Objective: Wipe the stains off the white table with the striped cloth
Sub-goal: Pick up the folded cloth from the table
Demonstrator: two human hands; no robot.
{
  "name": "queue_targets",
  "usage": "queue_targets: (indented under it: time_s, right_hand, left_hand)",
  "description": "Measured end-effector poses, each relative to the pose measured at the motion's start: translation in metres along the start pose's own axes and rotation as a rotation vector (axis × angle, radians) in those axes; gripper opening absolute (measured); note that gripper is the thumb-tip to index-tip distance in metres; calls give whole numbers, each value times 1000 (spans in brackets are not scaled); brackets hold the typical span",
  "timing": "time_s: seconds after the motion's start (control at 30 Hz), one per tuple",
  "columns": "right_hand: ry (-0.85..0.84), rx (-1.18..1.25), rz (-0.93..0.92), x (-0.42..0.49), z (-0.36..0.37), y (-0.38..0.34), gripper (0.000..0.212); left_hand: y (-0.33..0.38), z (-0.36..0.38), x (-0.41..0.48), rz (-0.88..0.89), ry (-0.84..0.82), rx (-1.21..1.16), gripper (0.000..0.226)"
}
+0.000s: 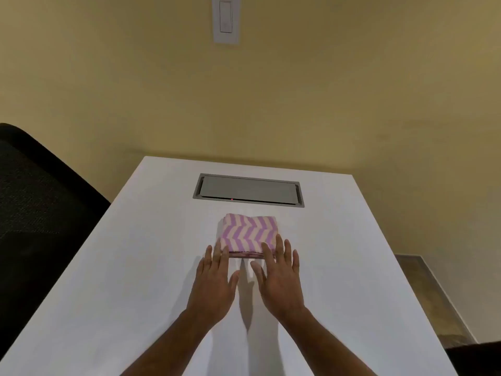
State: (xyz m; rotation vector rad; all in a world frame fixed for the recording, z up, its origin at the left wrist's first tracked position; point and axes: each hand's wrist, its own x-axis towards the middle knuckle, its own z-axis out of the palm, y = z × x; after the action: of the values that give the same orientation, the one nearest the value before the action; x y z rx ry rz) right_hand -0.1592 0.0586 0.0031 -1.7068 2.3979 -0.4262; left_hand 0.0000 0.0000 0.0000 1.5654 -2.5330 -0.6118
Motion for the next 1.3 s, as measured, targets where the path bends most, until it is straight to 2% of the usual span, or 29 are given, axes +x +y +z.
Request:
queue_targets:
  time_s: [0.17, 0.37, 0.5, 0.67, 0.87, 0.97, 1.07, 1.2, 1.23, 1.27, 1.3]
  right_hand:
    - [-60, 63, 60, 22, 7, 7, 68]
    - [-57, 100, 112, 46, 11, 8, 59]
    - [-22, 153, 184, 57, 14, 9, 49]
    - [58, 388, 305, 69, 20, 3, 46]
    - [131, 720, 533, 86, 16, -10, 66]
    - [96, 796, 592, 85, 14, -12, 54]
    - [91, 899, 657, 79, 10, -11, 43]
    - [62, 1135, 726, 59, 5, -15, 44]
    - [57, 1167, 744, 51, 4, -17, 42]
    - [56, 1199, 768, 44, 3, -19, 39]
    - [57, 1229, 795, 36, 2, -22, 32]
  left_hand:
    - [2, 6, 23, -4, 14, -66, 77]
    - [-4, 19, 36, -32, -27, -119, 77]
    - [-12, 28, 36, -14, -37, -50, 76]
    - [-12, 33, 38, -12, -29, -40, 75]
    - [-16, 34, 41, -8, -58, -22, 74]
    - [-16, 24, 40, 3, -94, -48, 70]
    - [-13, 7, 30, -33, -26, -168, 64]
    - [0, -2, -15, -146, 366, -464, 43]
    - [6, -3, -23, -225, 389, -567, 47]
    - [12, -4, -29, -347, 342, -716, 53]
    - [17, -6, -31, -519, 219, -887, 57]
